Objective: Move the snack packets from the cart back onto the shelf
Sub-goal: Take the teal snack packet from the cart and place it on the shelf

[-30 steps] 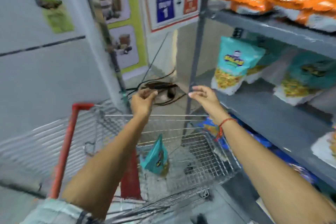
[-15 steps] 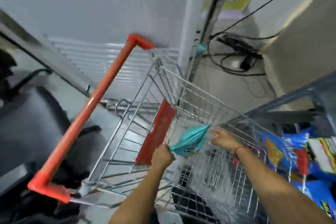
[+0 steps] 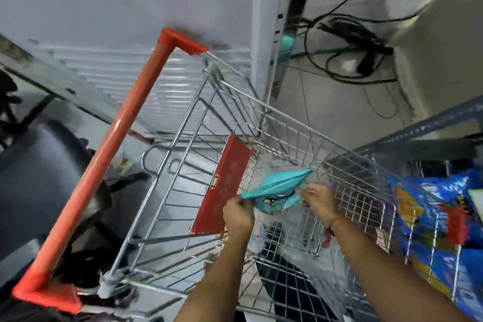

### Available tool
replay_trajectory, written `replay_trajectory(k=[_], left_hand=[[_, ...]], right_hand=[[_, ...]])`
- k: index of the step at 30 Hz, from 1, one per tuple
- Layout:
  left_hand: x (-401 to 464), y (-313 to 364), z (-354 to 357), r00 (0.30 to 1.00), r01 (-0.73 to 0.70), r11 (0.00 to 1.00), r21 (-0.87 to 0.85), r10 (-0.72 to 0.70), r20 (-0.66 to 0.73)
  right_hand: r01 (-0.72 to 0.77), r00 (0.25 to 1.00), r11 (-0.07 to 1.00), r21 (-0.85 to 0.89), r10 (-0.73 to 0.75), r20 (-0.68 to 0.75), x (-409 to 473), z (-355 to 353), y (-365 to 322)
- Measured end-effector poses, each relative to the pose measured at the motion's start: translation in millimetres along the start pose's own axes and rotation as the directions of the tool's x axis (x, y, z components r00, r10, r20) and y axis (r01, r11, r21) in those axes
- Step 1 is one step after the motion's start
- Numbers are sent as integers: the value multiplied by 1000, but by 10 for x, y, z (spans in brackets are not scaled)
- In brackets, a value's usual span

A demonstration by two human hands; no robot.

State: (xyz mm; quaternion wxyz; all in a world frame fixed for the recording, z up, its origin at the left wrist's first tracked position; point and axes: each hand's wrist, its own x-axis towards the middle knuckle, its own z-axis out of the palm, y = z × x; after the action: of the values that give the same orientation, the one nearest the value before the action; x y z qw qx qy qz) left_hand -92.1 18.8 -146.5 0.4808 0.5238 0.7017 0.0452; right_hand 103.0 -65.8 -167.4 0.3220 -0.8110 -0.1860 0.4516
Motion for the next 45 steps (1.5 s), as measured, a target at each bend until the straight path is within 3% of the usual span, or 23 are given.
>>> replay_trajectory(k=[7, 12, 15, 19, 24, 27, 31, 35, 45], left_hand=[[-208, 521, -229, 967, -221, 970, -104, 231, 104], [-701, 1069, -451, 866, -411, 895, -172, 442, 234], [-1069, 1473, -521, 743, -565, 794, -225, 608, 280], [-1744, 1973, -622, 493, -743, 588, -318, 804, 334], [-2649, 2564, -671, 188, -804, 357, -475, 911, 366], [-3115, 2921, -547, 89, -789, 305, -533, 916, 392], [-3762, 3193, -534, -2, -720, 325, -613, 883, 469], [-4194, 3233, -568, -4, -712, 321, -624, 888, 460], [-4359, 3186, -341, 21, -747, 332, -576, 878, 478]], right_hand=[[40, 967, 990, 134, -4, -255, -698, -257, -271], [160, 864, 957, 240, -18, -504, -1578, -517, -565], [254, 767, 935, 248, -38, -640, -2110, -735, -772], [336, 612, 908, 252, -7, -791, -2883, -1072, -997], [357, 336, 916, 181, 54, -940, -3957, -1574, -1307], [324, 192, 942, 83, 21, -981, -4567, -1862, -1489], [305, 92, 951, 55, 28, -995, -5091, -2220, -1516], [376, 64, 924, 77, 57, -996, -5315, -2342, -1424], [429, 131, 888, 165, 119, -984, -5198, -2501, -1129]])
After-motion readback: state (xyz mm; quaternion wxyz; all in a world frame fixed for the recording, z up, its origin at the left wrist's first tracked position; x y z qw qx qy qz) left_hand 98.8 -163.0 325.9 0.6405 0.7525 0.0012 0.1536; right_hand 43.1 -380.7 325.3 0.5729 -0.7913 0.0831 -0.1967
